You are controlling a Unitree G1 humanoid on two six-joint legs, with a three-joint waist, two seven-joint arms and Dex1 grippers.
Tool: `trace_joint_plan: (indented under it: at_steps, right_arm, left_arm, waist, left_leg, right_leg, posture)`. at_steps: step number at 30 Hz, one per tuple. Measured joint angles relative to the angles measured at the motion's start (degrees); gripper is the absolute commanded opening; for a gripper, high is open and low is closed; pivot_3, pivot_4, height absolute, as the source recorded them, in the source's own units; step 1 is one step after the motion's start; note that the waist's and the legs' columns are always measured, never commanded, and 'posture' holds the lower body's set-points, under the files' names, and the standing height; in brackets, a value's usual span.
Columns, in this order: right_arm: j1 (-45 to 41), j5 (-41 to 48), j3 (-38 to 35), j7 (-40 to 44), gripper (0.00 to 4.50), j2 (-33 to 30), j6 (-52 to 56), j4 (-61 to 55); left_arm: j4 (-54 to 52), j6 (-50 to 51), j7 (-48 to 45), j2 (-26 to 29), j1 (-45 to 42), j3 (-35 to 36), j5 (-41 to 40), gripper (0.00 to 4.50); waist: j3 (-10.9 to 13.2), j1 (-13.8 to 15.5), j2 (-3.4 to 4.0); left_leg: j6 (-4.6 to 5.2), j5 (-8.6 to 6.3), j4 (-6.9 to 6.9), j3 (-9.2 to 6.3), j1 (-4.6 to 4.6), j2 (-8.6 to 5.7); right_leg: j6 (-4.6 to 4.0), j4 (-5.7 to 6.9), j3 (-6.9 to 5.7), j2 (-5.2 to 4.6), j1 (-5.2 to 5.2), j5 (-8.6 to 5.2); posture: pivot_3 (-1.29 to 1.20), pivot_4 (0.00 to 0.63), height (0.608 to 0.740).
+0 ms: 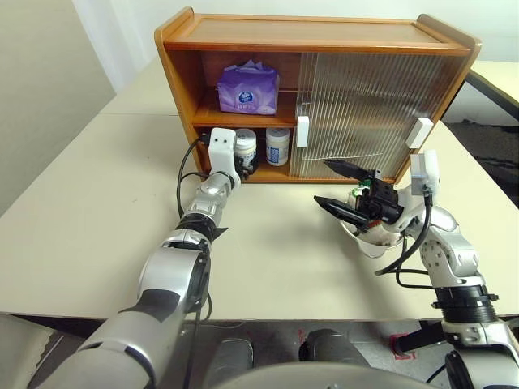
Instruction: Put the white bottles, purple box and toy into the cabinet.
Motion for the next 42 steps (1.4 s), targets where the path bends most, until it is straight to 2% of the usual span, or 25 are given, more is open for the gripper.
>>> trace_joint_plan:
  at_steps: [42]
  right_arm:
    - [-0.2,-0.04,0.29,0.01,4.5,0.98,-0.22,0.87]
  left_arm:
    - [3.16,0.64,6.31,-2.55,-1.93,3.14,1.27,3.15]
  waist:
    - [0.0,-0.15,0.0]
  left_leg:
    - [0.01,0.01,0.0,0.04,-0.02,-0.03]
  right_leg:
    - [0.01,-0.03,0.01,0.0,0.0,-0.01]
  posture:
    - [-0.13,0.0,0.74]
